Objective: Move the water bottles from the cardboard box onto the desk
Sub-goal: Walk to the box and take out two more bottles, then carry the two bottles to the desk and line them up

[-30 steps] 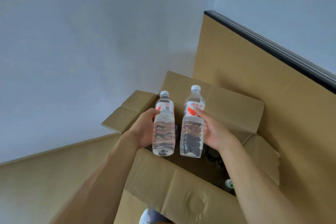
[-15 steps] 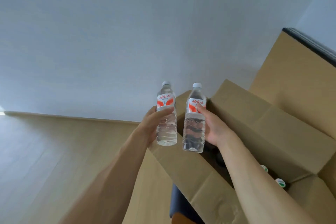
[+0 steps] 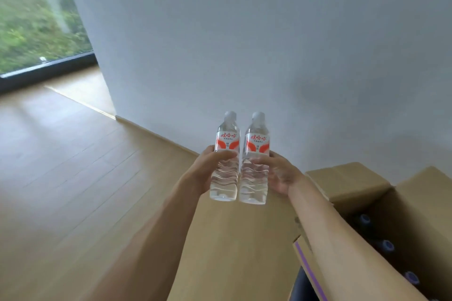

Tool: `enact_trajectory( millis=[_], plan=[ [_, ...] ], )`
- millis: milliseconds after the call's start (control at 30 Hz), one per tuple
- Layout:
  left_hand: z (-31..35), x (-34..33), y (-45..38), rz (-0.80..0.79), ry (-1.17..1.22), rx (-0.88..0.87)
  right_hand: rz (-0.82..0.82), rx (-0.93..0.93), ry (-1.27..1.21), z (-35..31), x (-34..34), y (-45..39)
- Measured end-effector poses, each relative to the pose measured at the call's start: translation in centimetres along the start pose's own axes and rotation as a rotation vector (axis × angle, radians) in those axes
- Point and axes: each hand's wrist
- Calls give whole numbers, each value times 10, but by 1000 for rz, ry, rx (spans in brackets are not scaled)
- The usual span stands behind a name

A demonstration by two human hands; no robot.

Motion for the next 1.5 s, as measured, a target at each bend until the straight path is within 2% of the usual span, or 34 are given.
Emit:
enact_trajectory(
  millis=[200,367,733,967,1200,1333,1500],
  plan=[
    [12,101,38,137,15,-32,-185,-49,63,39,-91,-62],
    [11,176,69,244,96,-46,-262,-103,114,71,-156,-102],
    [11,299,128,549,182,-3,-571,-272,296,132,-276,-191],
    [11,373,134,722,221,-3,-819,-419,235,169,-344,-277],
    [39,447,104,915,178,35,-861,-518,334,184,-412,-379],
    [54,484,81,1003,170,27,-884,-563,310,181,-448,-426],
    [65,522,61,1111,199,58,-832,-617,307,185,-486,-472]
  ],
)
Point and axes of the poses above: each hand's wrist, its own y-axis away from the middle knuckle, its own x-axis out of the back of the hand, z = x × y, and after that the axes turned 14 degrees about -y, right-handed
